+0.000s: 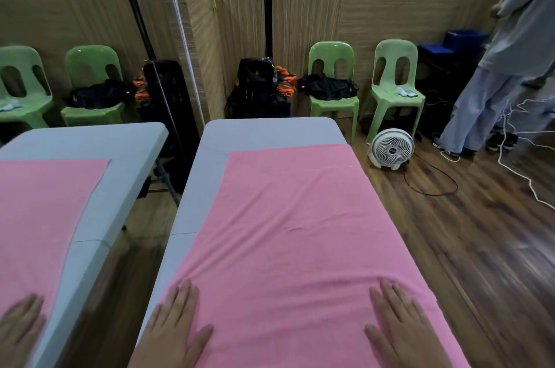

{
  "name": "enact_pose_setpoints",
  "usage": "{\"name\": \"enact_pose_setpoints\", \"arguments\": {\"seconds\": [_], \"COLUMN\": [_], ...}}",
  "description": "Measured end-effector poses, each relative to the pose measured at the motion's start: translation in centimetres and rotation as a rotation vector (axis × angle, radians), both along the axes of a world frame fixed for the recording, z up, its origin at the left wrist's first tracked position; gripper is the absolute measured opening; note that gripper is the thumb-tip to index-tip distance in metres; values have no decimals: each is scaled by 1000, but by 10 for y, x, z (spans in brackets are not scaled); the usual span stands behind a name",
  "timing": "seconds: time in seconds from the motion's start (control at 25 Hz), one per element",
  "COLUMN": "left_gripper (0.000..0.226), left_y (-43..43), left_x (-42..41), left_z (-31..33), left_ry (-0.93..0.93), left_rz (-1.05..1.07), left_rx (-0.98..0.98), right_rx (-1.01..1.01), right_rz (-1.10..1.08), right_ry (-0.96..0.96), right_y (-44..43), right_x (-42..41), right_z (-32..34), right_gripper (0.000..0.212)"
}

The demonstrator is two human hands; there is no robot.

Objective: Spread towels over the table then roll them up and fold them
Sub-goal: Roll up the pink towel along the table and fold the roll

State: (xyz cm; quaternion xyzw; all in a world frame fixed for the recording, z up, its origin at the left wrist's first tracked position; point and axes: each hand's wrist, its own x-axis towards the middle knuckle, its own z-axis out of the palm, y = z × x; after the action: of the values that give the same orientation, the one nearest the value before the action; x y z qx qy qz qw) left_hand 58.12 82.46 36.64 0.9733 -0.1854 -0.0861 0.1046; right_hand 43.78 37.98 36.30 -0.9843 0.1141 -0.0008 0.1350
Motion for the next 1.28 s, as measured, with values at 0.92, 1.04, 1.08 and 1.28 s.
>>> {"name": "enact_pose_setpoints", "arguments": {"seconds": [0.92,1.04,1.08,1.28], "left_gripper": [83,74,71,81], "left_y": [-30,-75,-88,-97], "left_x": [111,182,205,255], "left_z": [34,45,42,1], "left_ry": [-189,-132,-101,-67], "left_rz": [139,17,-3,8], "left_rx": [-30,-158,-171,-14], "right_rx": [23,10,-25,-105], "right_rz": [-108,-108,-101,-109], "right_ry": [-49,-4,19,46], "right_y": [-32,-42,-43,-41], "right_x": [33,41,44,45], "right_z": [32,18,11,5], "right_gripper": [82,88,90,88]}}
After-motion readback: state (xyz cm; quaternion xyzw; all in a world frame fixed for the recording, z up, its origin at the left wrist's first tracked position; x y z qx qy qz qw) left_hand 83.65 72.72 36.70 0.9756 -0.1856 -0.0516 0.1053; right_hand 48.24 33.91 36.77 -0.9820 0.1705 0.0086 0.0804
